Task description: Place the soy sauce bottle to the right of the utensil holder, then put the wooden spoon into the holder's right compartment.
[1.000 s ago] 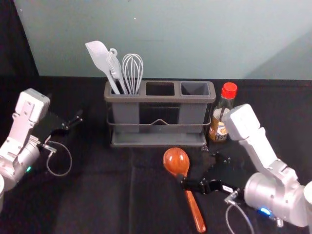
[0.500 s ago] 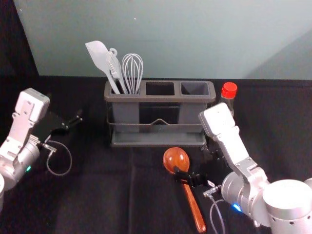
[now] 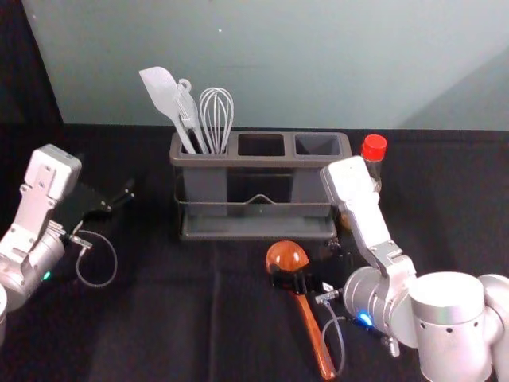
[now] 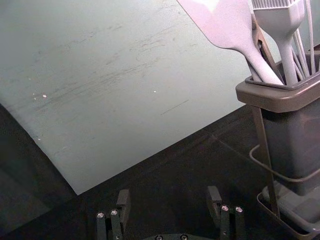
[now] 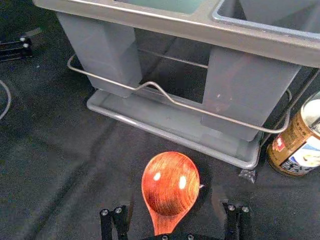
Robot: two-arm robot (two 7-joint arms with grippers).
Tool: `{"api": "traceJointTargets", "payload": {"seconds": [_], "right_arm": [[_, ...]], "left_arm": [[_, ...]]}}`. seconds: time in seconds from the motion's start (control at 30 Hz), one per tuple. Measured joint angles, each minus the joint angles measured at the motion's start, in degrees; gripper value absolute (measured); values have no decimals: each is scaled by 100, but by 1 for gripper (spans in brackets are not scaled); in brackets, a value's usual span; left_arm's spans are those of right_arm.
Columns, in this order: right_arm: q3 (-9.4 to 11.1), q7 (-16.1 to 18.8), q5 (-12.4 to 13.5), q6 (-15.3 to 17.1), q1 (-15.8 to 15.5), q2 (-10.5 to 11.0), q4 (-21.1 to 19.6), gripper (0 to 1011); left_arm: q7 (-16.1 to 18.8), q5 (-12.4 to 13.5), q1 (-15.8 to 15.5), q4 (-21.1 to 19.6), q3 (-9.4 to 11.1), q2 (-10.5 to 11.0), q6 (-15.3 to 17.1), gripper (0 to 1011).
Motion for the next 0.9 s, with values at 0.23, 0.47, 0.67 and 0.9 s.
{"api": "traceJointTargets", "payload": {"seconds": [0.23,0.47,0.67,0.9], "right_arm": [[48,-3,-37,115,87,-168,168,1002],[48,89,-130,147,222,-254,362,1002],[46,192,-197,152,318,-293,484,1002],[25,235,-320,151,388,-342,605,1002]], "left_arm": [[0,0,0,0,0,0,0,1005],[0,0,0,0,0,0,0,1005],[0,0,0,0,0,0,0,1005],[0,0,0,0,0,0,0,1005]]}}
